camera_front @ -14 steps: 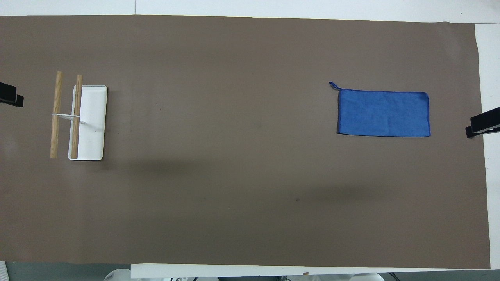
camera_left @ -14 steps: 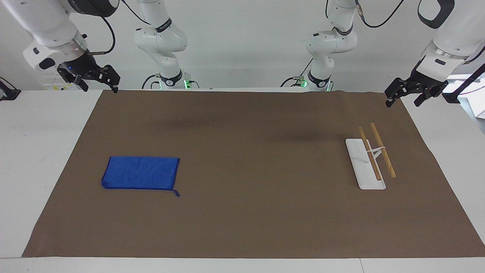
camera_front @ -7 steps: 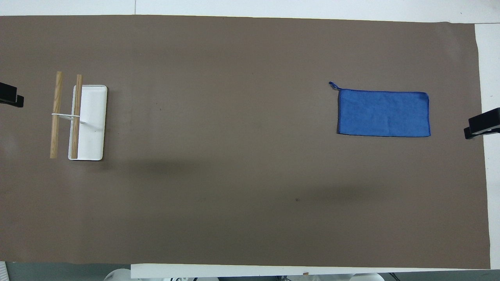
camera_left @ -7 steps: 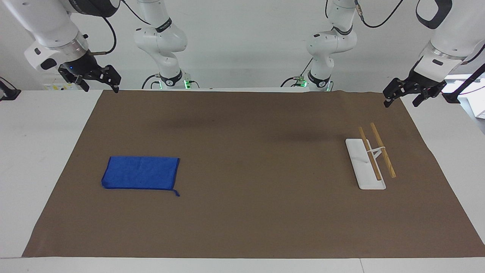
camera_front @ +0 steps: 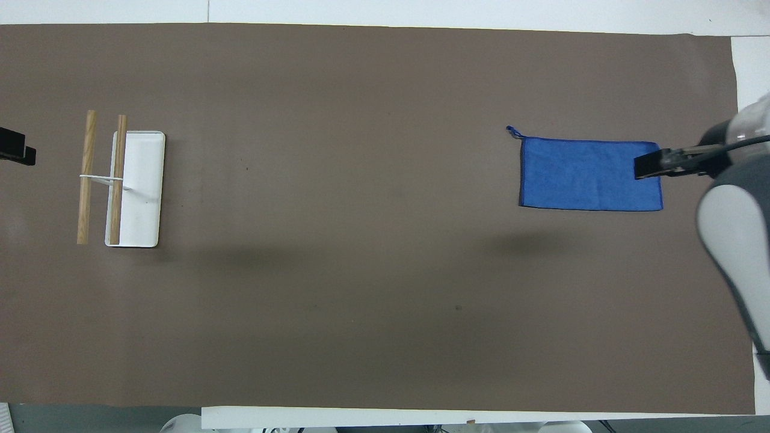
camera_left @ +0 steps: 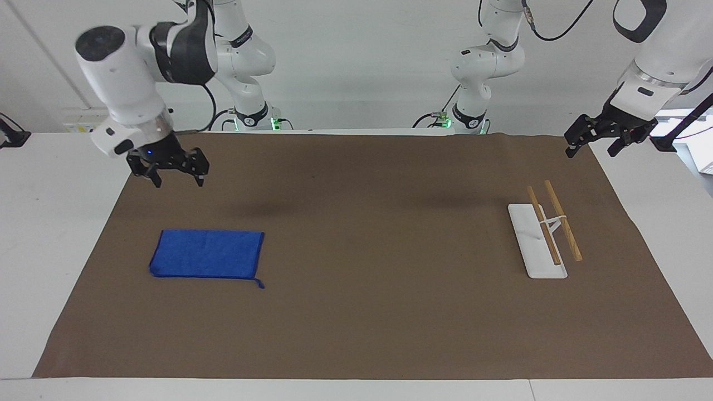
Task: Right arm passes towel to left arm to hang
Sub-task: 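Reach the right gripper down to the blue towel's near edge and grasp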
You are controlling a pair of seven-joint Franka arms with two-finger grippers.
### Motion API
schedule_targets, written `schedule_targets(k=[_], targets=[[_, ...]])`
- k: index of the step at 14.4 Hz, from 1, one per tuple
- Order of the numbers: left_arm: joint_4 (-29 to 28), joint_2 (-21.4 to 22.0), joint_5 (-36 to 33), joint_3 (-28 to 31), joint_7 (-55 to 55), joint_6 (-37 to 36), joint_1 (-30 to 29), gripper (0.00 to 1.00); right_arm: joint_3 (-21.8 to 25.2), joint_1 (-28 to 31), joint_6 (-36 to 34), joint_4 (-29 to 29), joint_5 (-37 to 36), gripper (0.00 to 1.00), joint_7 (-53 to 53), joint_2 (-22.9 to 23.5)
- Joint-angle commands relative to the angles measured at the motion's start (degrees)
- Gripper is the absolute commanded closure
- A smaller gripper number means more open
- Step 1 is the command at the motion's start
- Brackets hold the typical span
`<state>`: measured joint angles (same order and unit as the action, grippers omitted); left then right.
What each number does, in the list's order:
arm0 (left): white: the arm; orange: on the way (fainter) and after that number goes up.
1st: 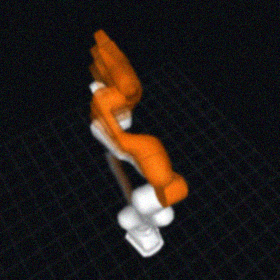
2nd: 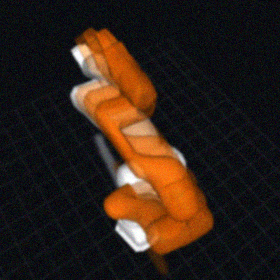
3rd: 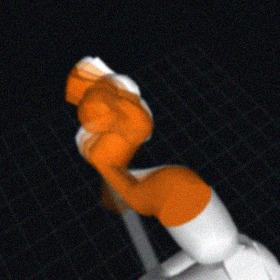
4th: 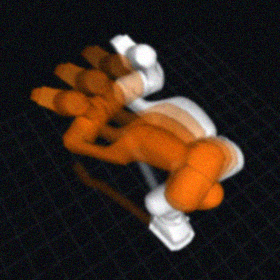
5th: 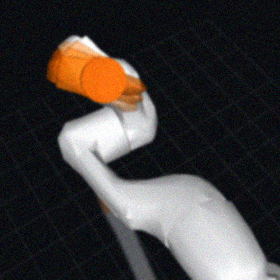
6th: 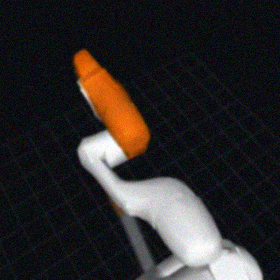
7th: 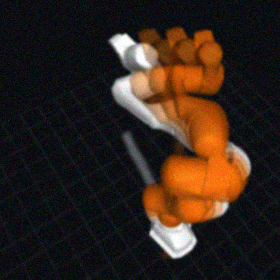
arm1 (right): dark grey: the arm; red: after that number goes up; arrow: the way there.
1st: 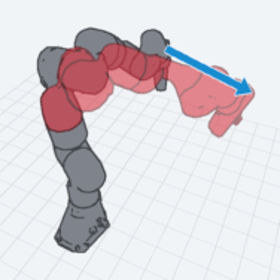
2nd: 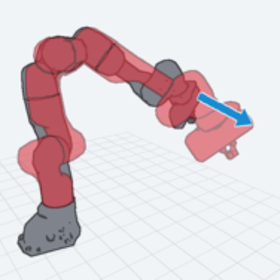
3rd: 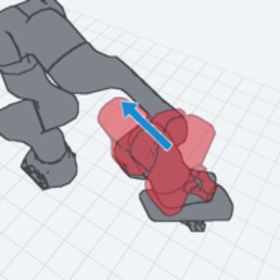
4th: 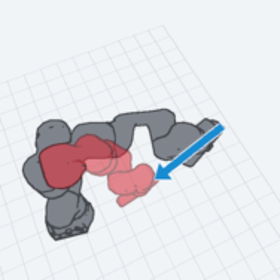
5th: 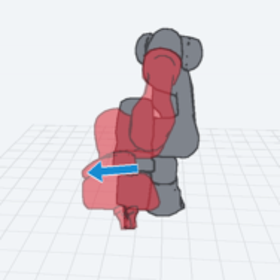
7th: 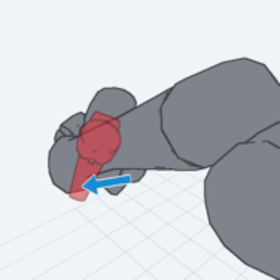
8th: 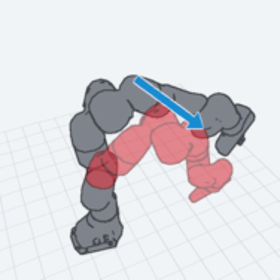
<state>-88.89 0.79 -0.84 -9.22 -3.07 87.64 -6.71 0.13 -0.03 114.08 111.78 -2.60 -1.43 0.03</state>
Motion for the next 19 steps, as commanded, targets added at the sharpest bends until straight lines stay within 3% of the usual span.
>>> schedule_targets(k=[1, 4, 6, 9, 17, 18, 19], targets=[[-0.85, 0.88, -0.48, -0.71, -0.18, -0.54, -0.67, 0.0, 0.04, 1.69, 8.06, 1.07, 0.4, 0.0, -0.06, 6.19], [-0.85, 0.88, -0.48, -0.62, -0.18, -0.54, -0.85, 0.0, 0.13, 5.19, 9.84, 1.77, 7.41, 0.0, -1.2, 9.98], [-0.85, 0.88, -0.48, -0.62, -0.18, -0.63, -0.68, 0.0, 0.13, 5.91, 11.67, 3.87, 7.69, 0.0, -6.45, 11.66], [-0.85, 0.88, -0.48, -0.71, -0.18, -0.63, 0.12, 0.0, 0.13, 5.48, 20.99, 10.29, 7.69, 0.06, -9.11, 12.01], [-0.94, 0.88, -0.48, -0.8, -0.01, -0.89, 1.35, 0.0, 0.22, 5.04, 21.53, 13.8, 4.72, 0.09, -12.19, 12.63], [-1.2, 0.97, -0.48, -0.8, -0.01, -0.98, 1.35, 0.0, 0.22, 5.04, 21.62, 13.99, 3.84, 0.13, -12.19, 12.72], [-1.72, 1.49, -0.56, -0.8, -0.09, -0.98, 1.43, 0.0, 0.22, 5.21, 21.71, 13.82, 2.61, 0.24, -12.28, 12.89]])
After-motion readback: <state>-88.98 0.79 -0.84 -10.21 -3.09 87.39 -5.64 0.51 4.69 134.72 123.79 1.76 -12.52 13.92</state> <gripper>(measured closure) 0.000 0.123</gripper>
